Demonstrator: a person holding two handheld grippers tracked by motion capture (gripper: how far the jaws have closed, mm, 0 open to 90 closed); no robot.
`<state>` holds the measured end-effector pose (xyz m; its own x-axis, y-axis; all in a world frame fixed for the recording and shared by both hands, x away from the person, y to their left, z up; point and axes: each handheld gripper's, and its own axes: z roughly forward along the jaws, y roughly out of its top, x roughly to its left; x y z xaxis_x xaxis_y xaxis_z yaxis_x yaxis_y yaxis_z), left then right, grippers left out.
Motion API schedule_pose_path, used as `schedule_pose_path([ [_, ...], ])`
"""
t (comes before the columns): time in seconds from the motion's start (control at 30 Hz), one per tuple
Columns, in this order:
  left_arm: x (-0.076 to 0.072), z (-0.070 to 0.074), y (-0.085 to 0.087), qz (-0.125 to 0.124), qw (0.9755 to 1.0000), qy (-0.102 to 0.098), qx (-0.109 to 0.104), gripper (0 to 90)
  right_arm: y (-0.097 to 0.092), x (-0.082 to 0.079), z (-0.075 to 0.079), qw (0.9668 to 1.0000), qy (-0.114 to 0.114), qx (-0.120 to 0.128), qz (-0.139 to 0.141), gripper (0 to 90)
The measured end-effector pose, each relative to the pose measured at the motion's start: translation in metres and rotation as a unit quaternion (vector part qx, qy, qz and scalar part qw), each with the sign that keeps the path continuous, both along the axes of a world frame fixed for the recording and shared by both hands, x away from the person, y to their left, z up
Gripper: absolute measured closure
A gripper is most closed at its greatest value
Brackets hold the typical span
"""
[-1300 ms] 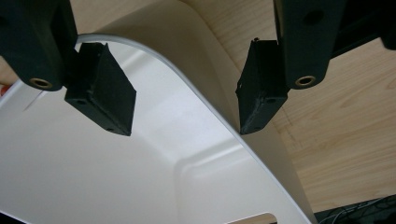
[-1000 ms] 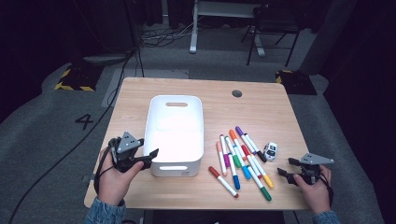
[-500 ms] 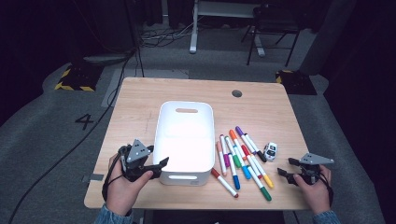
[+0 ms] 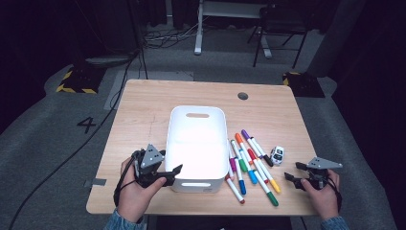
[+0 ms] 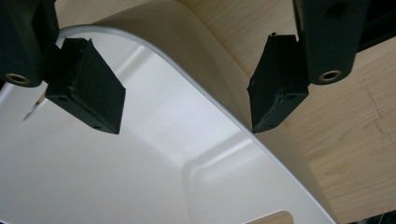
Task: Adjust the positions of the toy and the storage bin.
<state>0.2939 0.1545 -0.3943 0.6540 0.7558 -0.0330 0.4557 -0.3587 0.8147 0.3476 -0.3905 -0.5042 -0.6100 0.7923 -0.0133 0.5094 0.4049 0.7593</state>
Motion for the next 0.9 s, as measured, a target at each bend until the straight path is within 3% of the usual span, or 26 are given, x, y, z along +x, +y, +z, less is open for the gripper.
schedule_pose_path([
  [0.13,-0.001,0.006,0.004,0.002,0.9998,-0.014,-0.011,23.7,0.000,0.000,0.000,1.0000,0.000,0.000,0.000,27.6],
  [0.2,-0.003,0.011,0.007,-0.003,0.9997,-0.024,-0.004,23.0,0.000,0.000,0.000,1.0000,0.000,0.000,0.000,27.6],
  [0.57,-0.013,0.028,0.036,-0.024,0.9989,-0.037,0.018,23.9,0.000,0.000,0.000,1.0000,0.002,-0.001,0.001,27.6],
  [0.9,-0.012,0.002,0.061,-0.015,0.9988,-0.010,0.046,21.4,-0.001,0.001,0.000,1.0000,0.002,-0.002,0.007,26.8],
])
